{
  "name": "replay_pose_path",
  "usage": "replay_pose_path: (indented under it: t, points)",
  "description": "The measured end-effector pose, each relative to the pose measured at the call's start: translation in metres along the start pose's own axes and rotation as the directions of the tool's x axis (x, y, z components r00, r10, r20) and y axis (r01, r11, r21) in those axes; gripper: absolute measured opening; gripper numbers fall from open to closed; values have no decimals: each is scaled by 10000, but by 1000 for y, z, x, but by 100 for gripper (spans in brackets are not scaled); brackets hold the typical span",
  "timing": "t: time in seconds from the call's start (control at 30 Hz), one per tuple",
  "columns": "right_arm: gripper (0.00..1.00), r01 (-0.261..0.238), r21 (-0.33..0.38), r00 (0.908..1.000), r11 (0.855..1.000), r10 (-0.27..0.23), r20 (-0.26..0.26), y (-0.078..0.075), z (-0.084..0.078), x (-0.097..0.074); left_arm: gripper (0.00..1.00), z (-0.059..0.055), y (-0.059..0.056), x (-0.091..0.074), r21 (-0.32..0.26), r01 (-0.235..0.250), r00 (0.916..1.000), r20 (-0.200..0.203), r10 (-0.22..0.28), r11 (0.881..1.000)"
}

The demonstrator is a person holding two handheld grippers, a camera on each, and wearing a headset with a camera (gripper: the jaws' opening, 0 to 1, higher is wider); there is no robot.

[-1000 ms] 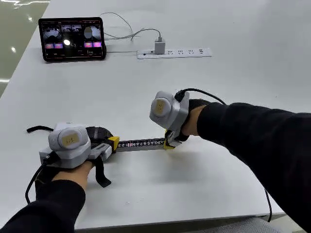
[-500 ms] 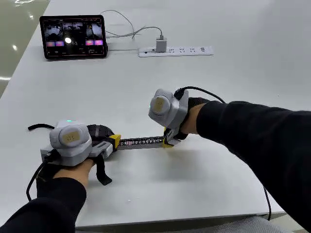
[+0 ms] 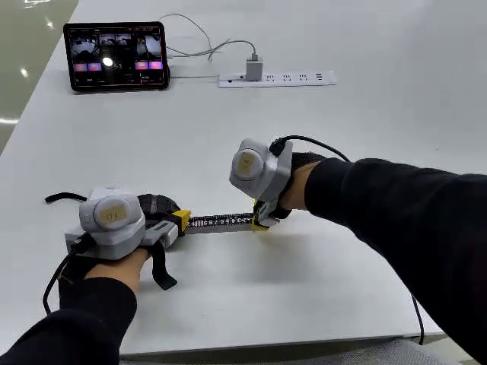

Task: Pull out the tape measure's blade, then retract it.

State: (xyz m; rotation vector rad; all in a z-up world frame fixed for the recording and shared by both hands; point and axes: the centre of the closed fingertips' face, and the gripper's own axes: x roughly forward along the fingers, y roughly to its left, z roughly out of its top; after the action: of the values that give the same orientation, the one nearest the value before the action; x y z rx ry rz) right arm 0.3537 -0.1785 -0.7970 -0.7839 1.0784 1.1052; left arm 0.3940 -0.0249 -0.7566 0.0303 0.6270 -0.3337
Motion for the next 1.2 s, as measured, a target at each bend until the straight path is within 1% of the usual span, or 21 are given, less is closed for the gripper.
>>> replay_pose_path:
  t: [0.43, 1.2]
  points:
    - [9, 33, 67, 9999, 10000, -34, 112, 1, 8, 3, 60, 0, 0, 2, 0, -1, 10000, 7, 1, 10000]
    - [9, -7, -75, 9998, 10000, 8, 174, 3, 18, 7, 60, -1, 2, 4, -8, 6, 10000, 0, -6, 10000]
